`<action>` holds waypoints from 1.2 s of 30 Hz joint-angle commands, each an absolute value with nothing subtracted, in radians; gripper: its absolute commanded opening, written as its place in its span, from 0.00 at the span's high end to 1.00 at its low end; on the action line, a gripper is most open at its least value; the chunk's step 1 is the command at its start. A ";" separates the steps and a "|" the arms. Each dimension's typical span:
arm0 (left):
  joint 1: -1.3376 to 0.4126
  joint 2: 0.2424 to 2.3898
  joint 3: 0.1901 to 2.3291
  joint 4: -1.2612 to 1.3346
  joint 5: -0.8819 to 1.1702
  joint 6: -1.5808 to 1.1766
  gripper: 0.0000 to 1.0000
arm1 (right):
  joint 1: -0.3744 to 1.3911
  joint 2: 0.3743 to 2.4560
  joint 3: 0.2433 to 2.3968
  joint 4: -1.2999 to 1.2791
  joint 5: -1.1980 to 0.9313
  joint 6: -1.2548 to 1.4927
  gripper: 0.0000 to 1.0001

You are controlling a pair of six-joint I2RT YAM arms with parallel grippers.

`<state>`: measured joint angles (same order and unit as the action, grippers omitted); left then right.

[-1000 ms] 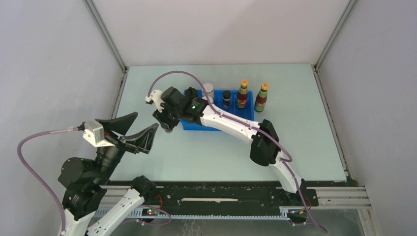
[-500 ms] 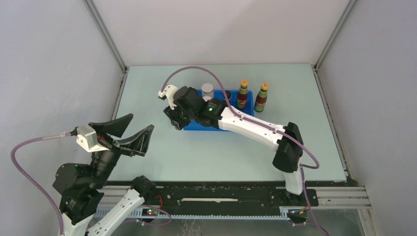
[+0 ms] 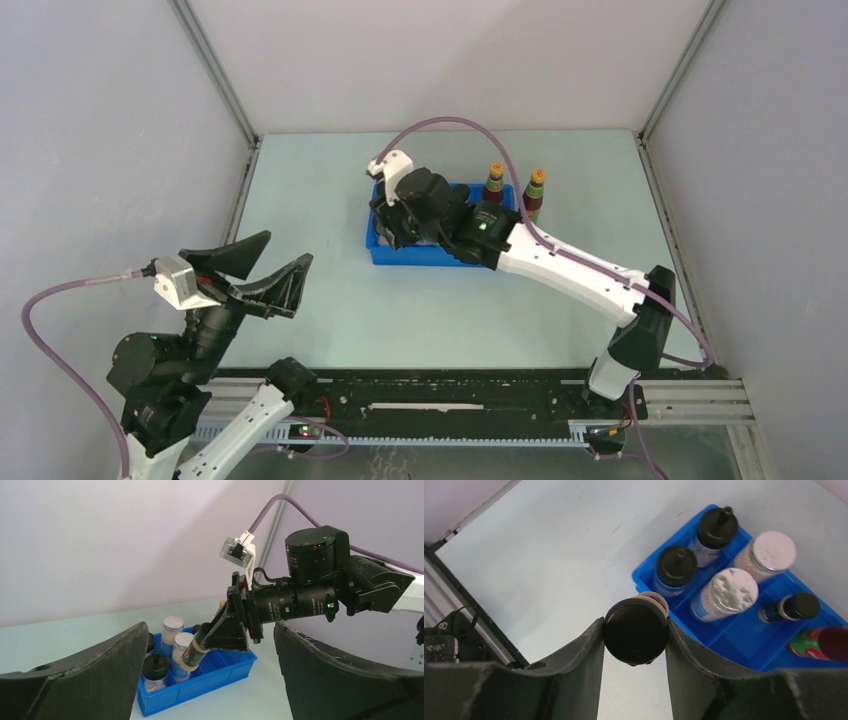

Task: Organize the condiment bottles
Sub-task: Place the bottle in the storage box.

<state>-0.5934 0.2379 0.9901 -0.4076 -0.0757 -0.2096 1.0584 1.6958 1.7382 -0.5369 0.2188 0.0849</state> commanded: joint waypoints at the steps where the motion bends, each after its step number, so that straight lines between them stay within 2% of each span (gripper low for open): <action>1: -0.595 0.247 0.972 -0.368 -0.080 -0.212 0.00 | 1.007 1.616 1.694 -0.504 0.287 0.147 1.00; 17: -0.595 0.273 0.928 -0.326 -0.076 -0.197 0.00 | 0.848 1.548 1.537 -0.482 0.352 0.240 1.00; 36: -0.595 0.279 0.901 -0.305 -0.069 -0.183 0.00 | 0.726 1.649 1.485 -0.426 0.315 0.292 1.00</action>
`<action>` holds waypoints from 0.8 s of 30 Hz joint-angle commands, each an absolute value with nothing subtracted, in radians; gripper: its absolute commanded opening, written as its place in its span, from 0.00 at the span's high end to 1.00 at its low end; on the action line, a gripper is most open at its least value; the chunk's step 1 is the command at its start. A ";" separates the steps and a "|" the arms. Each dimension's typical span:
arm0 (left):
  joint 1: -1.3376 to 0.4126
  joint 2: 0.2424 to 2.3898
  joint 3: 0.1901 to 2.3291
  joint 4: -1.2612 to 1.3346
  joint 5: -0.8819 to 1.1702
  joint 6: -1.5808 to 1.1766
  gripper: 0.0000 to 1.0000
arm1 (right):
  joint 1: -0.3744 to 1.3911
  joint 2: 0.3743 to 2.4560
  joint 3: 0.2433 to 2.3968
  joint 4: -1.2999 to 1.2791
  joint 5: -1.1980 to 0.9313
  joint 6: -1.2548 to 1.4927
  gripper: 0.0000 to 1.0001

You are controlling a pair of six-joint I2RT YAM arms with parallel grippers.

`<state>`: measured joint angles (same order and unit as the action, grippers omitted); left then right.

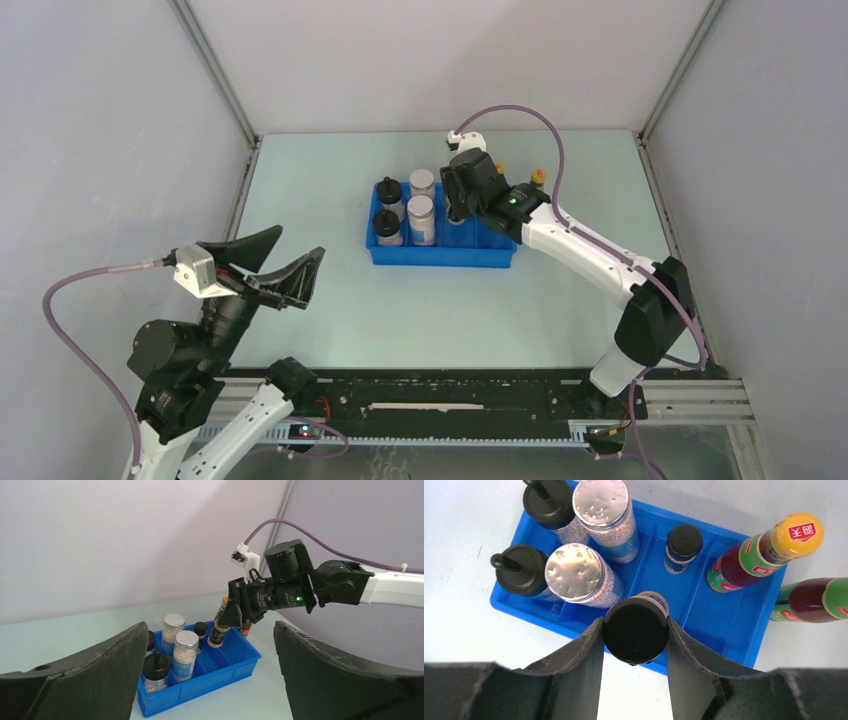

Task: Organize the condiment bottles
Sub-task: Place the bottle in the storage box.

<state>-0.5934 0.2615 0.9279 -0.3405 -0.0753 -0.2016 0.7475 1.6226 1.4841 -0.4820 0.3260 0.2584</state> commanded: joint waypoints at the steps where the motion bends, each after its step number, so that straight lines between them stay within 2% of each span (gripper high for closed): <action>1: -0.595 0.280 0.901 -0.306 -0.069 -0.183 0.00 | 0.718 1.659 1.483 -0.422 0.311 0.294 1.00; 24: -0.595 0.294 0.870 -0.295 -0.078 -0.163 0.00 | 0.640 1.816 1.444 -0.321 0.236 0.325 1.00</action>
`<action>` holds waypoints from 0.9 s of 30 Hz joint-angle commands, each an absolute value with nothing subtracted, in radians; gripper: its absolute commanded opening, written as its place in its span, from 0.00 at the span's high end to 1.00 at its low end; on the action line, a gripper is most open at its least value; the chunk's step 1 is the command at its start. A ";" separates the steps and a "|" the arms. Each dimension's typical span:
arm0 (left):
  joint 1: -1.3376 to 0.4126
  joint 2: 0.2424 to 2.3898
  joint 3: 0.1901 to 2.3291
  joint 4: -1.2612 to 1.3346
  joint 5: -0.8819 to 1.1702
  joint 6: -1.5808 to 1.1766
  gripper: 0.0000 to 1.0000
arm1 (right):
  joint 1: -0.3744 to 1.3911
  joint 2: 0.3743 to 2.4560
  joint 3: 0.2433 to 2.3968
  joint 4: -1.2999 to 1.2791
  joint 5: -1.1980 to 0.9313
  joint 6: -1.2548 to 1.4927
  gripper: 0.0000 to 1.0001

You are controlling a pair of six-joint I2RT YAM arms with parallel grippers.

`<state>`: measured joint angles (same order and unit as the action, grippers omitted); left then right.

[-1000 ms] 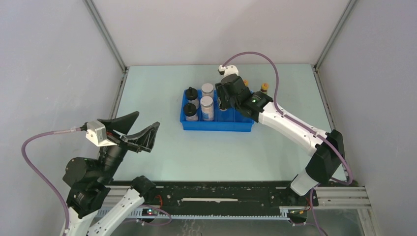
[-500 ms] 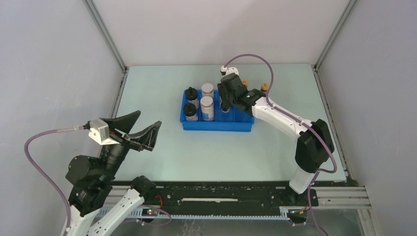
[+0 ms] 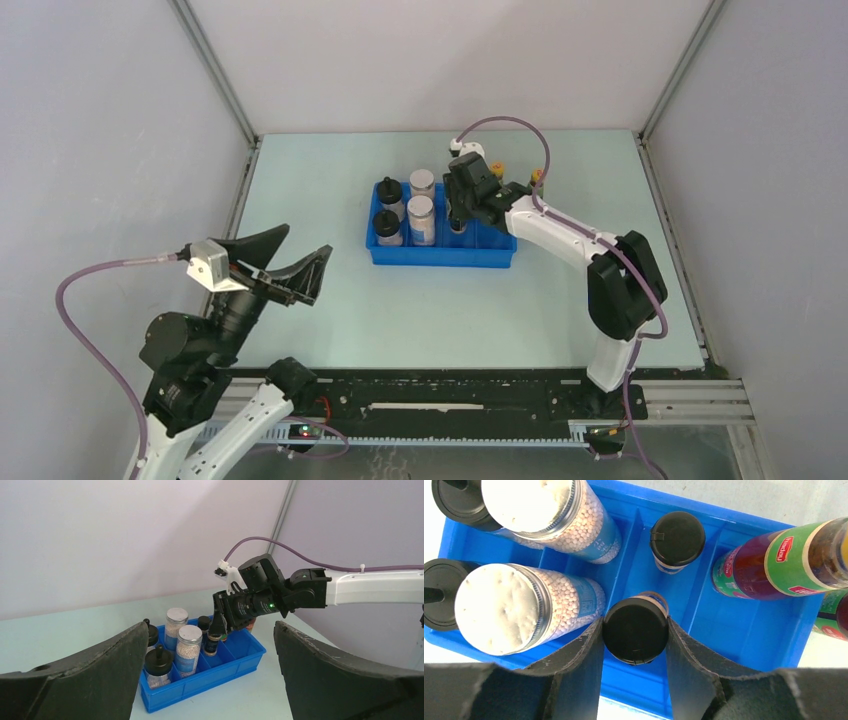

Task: Organize the condiment bottles
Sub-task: Place the bottle in the storage box.

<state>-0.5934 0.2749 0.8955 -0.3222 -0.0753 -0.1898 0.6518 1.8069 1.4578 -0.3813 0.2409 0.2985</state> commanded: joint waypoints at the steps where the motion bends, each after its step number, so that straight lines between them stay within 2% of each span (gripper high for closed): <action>1: -0.595 0.297 0.870 -0.293 -0.078 -0.161 0.00 | 0.638 1.819 1.439 -0.315 0.232 0.326 1.00; 27: -0.595 0.306 0.865 -0.295 -0.079 -0.161 0.00 | 0.615 1.861 1.411 -0.276 0.204 0.344 1.00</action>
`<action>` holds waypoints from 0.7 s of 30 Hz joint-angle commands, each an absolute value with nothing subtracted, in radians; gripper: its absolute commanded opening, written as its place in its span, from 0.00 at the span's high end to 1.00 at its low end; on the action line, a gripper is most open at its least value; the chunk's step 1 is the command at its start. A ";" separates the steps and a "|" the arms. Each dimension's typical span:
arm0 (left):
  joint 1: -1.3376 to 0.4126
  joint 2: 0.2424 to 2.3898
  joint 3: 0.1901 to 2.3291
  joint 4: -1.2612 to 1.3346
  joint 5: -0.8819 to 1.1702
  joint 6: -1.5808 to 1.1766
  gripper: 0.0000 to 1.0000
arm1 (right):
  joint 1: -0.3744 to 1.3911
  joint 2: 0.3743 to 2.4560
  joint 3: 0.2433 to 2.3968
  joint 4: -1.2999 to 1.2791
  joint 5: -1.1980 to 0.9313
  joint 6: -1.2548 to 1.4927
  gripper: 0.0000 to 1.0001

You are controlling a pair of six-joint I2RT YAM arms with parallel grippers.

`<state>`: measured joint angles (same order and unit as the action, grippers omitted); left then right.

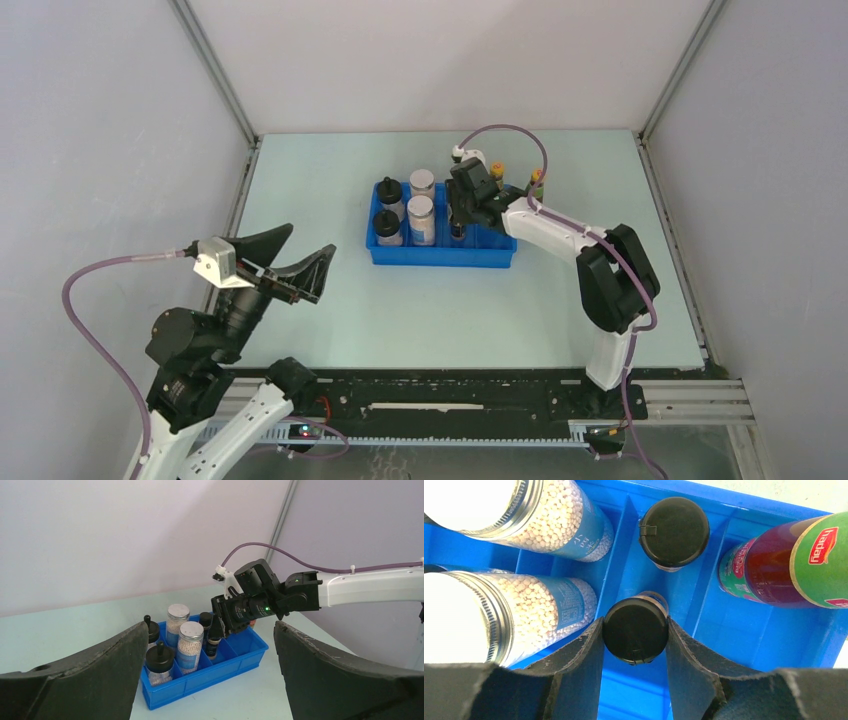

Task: Organize the condiment bottles
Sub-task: Place the bottle in the storage box.

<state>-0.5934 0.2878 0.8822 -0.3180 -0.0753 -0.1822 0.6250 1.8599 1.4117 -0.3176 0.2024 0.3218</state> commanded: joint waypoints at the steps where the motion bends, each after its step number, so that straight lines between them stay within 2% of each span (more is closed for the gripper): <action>1: -0.595 0.307 0.865 -0.296 -0.080 -0.161 0.00 | 0.615 1.862 1.411 -0.277 0.203 0.344 1.00; 21: -0.595 0.313 0.865 -0.288 -0.075 -0.164 0.00 | 0.606 1.862 1.401 -0.280 0.207 0.340 1.00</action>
